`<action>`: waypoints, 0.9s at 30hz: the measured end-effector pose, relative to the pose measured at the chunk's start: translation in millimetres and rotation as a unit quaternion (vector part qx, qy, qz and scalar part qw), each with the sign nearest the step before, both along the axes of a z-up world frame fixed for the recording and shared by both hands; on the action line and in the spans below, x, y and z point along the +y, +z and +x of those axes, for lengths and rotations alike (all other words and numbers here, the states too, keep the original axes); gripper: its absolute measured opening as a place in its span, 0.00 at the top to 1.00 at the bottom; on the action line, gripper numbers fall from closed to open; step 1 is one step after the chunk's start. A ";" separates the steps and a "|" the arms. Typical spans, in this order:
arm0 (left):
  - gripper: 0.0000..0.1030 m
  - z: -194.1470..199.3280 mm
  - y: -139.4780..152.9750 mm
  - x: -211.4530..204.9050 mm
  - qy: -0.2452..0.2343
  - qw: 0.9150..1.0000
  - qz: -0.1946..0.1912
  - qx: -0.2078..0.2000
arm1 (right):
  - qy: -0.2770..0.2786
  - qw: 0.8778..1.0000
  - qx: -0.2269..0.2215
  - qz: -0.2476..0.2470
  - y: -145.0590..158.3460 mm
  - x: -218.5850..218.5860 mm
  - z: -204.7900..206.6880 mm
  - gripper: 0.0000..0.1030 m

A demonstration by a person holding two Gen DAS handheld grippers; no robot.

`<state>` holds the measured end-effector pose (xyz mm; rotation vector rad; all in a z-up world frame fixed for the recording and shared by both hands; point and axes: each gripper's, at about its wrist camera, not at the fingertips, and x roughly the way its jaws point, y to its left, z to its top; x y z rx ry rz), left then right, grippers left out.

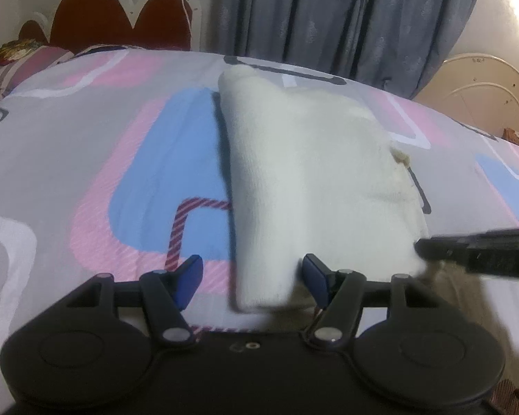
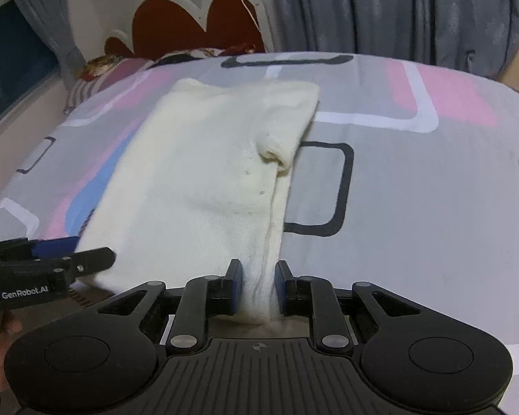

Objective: Fold small clothes

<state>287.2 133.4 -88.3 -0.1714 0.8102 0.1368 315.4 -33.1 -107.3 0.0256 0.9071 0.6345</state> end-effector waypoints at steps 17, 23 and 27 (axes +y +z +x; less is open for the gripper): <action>0.33 -7.8 0.2 -5.3 0.019 1.000 0.011 -0.003 | -0.028 1.000 -0.007 -0.013 -4.2 6.1 -4.2 0.71; 0.38 -59.9 28.5 -26.2 0.007 0.999 0.021 -0.031 | -0.041 0.999 -0.003 0.035 28.7 -31.2 -39.9 0.70; 0.36 -105.4 43.6 -40.4 0.012 0.999 0.013 -0.034 | -0.055 0.998 -0.013 0.042 51.2 -64.4 -89.2 0.68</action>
